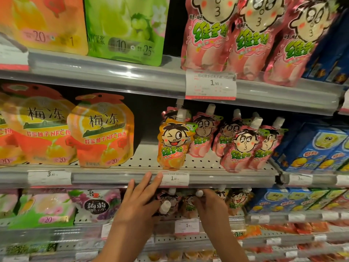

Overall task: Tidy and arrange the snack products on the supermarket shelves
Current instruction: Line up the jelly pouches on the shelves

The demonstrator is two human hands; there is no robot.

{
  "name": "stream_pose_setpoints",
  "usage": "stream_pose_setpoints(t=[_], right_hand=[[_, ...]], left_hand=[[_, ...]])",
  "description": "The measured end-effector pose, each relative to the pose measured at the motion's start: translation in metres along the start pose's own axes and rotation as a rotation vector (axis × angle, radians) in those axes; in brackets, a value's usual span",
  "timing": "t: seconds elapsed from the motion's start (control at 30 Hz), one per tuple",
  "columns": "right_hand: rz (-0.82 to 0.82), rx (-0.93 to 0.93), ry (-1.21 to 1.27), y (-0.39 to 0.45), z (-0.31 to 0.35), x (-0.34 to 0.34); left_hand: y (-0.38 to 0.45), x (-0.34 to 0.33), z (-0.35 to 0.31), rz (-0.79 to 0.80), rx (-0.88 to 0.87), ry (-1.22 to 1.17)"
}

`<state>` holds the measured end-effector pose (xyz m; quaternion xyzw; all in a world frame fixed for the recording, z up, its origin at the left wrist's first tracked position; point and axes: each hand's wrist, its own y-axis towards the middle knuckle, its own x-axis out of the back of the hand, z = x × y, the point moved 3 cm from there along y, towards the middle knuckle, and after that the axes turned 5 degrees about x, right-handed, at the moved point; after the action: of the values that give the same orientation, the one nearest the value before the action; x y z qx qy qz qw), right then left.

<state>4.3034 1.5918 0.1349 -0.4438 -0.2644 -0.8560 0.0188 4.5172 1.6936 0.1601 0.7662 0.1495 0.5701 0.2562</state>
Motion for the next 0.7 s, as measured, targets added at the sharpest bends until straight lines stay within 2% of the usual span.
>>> stream_pose_setpoints(t=[0.37, 0.7], right_hand=[[0.176, -0.001, -0.011, -0.009, -0.001, 0.012], [0.207, 0.011, 0.109, -0.025, -0.010, 0.031]], left_hand=[[0.002, 0.013, -0.006, 0.065, 0.036, 0.083], [0.008, 0.017, -0.015, 0.066, 0.097, 0.154]])
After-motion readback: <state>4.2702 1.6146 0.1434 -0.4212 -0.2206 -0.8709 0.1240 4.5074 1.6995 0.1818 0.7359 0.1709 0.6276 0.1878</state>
